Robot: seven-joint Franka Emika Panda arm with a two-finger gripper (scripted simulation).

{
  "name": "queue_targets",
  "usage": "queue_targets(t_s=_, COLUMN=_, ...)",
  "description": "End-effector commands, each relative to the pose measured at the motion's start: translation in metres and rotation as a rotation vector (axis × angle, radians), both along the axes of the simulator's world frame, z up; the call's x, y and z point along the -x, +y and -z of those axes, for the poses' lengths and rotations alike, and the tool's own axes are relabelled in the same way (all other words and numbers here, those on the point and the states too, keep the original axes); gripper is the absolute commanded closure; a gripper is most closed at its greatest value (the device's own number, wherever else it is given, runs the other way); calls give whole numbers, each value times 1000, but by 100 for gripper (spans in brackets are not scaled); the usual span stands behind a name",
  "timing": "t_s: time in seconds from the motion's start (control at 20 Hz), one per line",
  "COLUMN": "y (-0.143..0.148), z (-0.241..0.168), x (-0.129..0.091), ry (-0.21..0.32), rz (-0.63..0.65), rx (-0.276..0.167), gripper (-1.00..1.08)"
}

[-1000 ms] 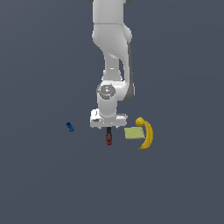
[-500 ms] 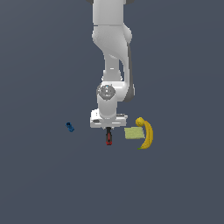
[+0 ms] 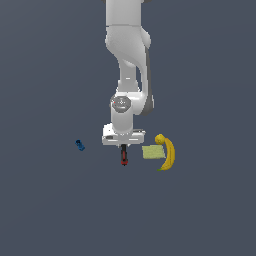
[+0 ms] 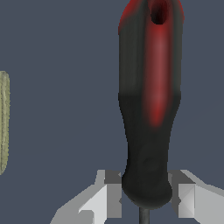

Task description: Pick up a designated object from a clutter of objects.

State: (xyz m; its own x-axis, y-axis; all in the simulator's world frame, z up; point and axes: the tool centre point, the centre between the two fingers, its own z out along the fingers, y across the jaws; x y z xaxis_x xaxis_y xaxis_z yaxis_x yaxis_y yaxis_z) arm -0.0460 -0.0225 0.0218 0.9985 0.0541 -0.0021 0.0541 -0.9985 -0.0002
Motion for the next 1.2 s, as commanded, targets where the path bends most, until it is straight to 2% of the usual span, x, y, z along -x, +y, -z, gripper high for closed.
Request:
queue_targets(t_s=0.0, y=-2, z=-8, x=-1, ry=-2, rz=0, rx=0, gripper=108)
queue_targets(t_s=0.45, y=-16, z=-62, x=-1, ry=-2, rz=0, rx=0, gripper=108)
queue_targets(t_s=1.15, y=-52, z=-198, x=-3, ry=-2, rz=0, rx=-1, gripper=108)
